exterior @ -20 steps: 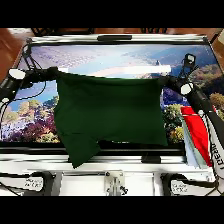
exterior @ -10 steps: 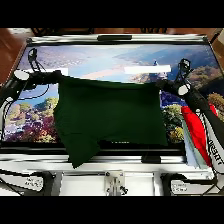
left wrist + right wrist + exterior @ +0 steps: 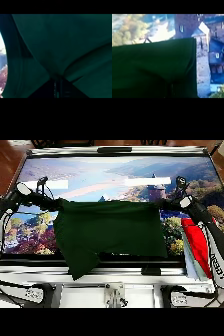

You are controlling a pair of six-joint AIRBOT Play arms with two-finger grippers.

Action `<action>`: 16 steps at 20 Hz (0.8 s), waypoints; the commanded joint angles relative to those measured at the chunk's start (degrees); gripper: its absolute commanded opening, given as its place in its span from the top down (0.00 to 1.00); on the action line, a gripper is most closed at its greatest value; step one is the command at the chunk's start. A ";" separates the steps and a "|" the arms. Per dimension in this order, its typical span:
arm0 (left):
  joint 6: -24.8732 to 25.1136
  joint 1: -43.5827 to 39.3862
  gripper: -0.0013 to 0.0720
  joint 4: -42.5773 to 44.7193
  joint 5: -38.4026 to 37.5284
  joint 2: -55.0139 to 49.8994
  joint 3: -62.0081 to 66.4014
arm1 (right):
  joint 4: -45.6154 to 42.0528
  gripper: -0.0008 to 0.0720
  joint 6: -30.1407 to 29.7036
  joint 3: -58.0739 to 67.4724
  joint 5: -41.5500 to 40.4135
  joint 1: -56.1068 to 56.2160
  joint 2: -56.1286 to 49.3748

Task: Fold the shirts.

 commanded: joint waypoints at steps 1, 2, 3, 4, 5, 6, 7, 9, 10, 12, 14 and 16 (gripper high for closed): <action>-2.84 -0.07 0.93 2.54 -4.20 -1.01 -0.02 | -7.28 0.90 7.76 0.04 7.08 -0.20 0.07; -3.26 -0.07 0.93 2.56 -4.22 -1.33 -0.02 | -8.61 0.90 9.73 0.02 8.09 -0.20 0.04; -3.56 -0.07 0.93 2.54 -4.24 -1.60 -0.02 | -9.07 0.90 10.40 0.02 8.79 -0.20 0.04; -3.69 -0.07 0.93 2.54 -4.24 -1.79 -0.04 | -9.09 0.90 10.54 0.02 9.35 -0.20 0.04; -3.82 -0.07 0.93 2.54 -4.22 -1.86 -0.13 | -9.11 0.90 10.78 0.02 9.86 -0.20 0.04; -3.82 -0.07 0.93 2.56 -4.20 -1.90 -0.26 | -9.14 0.90 11.78 0.02 10.40 -0.20 0.04; -3.85 -0.07 0.93 2.56 -4.22 -2.10 -0.31 | -9.18 0.90 13.00 0.02 10.97 -0.20 0.04; -3.89 -0.07 0.93 2.54 -4.20 -2.40 -0.31 | -9.86 0.90 14.05 0.02 12.26 -0.04 -0.15; -3.91 -0.04 0.93 2.54 -4.22 -2.40 -0.28 | -10.64 0.90 14.60 0.02 12.94 -0.02 -0.37; -4.26 -0.04 0.93 2.58 -4.68 -2.40 -0.28 | -11.82 0.90 15.43 0.02 13.09 -0.02 -0.81; -4.26 -0.04 0.93 2.58 -4.63 -2.40 -0.31 | -11.82 0.90 15.43 0.02 12.07 -0.02 -1.22; -4.28 -0.04 0.93 2.56 -4.66 -2.64 -0.31 | -11.78 0.90 15.43 0.02 11.28 -0.02 -1.46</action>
